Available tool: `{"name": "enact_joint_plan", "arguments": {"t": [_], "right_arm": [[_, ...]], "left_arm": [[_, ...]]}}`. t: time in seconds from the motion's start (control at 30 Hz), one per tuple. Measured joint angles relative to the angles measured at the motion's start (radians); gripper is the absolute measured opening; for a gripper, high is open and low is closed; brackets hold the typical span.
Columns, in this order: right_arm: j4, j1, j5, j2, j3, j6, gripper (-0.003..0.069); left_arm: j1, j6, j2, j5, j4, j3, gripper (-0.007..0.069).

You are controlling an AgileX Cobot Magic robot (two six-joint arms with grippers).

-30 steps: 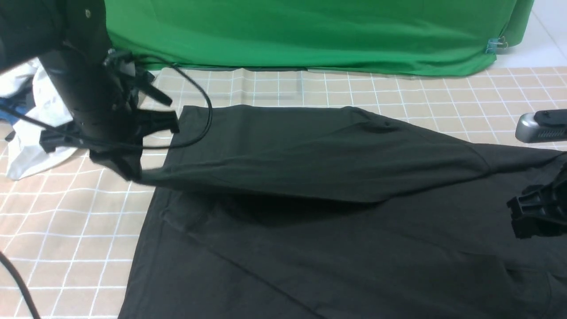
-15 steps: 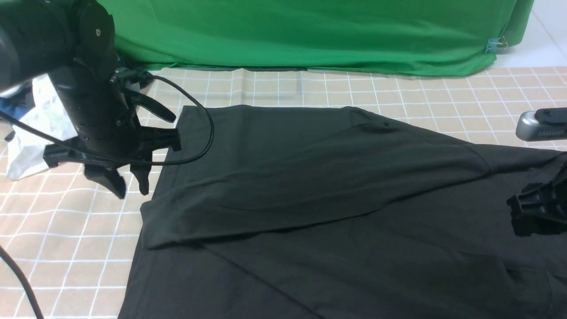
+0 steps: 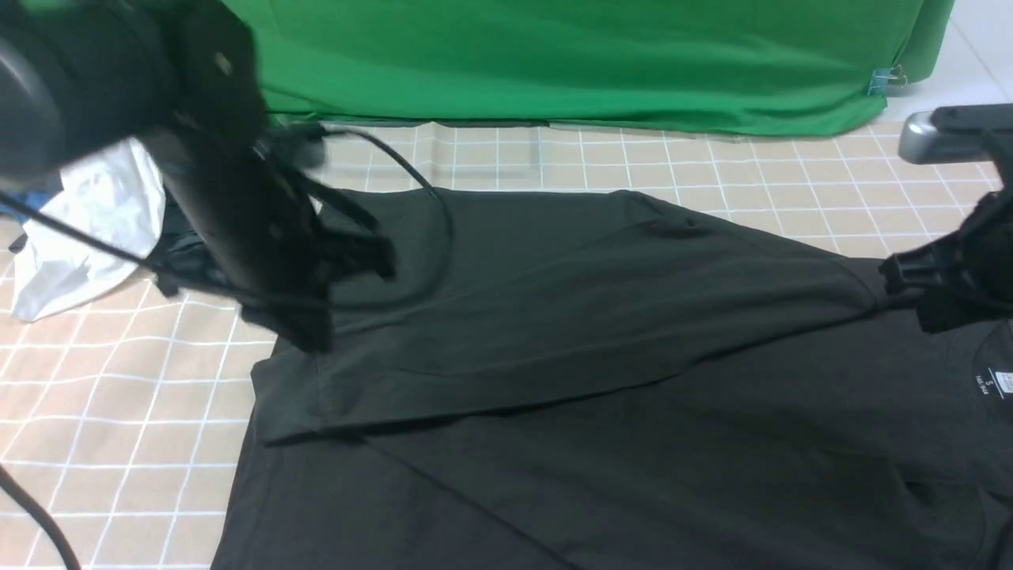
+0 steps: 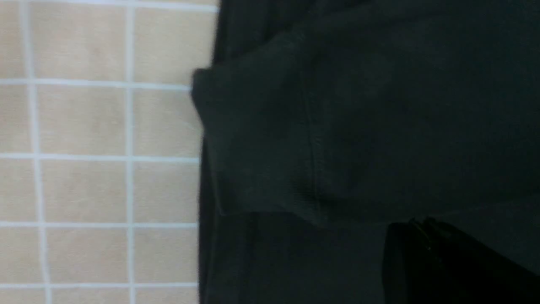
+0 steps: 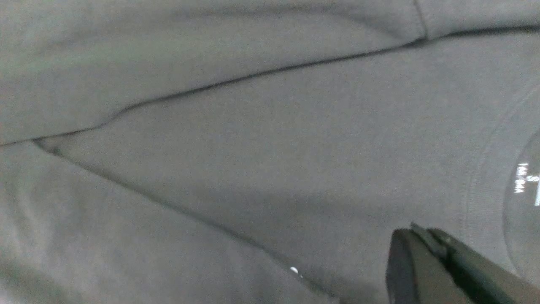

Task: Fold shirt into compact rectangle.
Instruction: 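Grasp the near edge of the shirt at its hem and shoulder corners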

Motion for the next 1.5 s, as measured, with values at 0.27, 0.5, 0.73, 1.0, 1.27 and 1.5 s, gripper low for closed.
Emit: {"name": "enact_joint_plan", "arguments": {"t": [0.27,0.5,0.73,1.0,1.27,1.5], "right_arm": [[0.068,-0.087,0.006,0.215,-0.128,-0.049,0.0118],[0.070,-0.129,-0.064,0.376,-0.203,-0.036,0.0447],[0.101,-0.129,-0.133,0.472,-0.277,-0.034,0.0473],[0.119,-0.131,-0.128,0.545,-0.357,-0.068,0.0165],[0.125,-0.135,-0.044,0.547,-0.460,-0.098,0.0061],[0.120,-0.139,0.035,0.546,-0.518,-0.099,0.0072]], "left_arm": [[-0.025,-0.023,-0.001,-0.231,-0.010,0.201,0.0011],[-0.026,-0.023,-0.001,-0.256,-0.020,0.229,0.0012],[-0.026,-0.024,-0.001,-0.259,-0.023,0.229,0.0013],[-0.026,-0.024,-0.001,-0.262,-0.024,0.230,0.0013],[-0.026,-0.024,-0.001,-0.262,-0.026,0.230,0.0013],[-0.026,-0.024,-0.001,-0.262,-0.026,0.230,0.0013]]}}
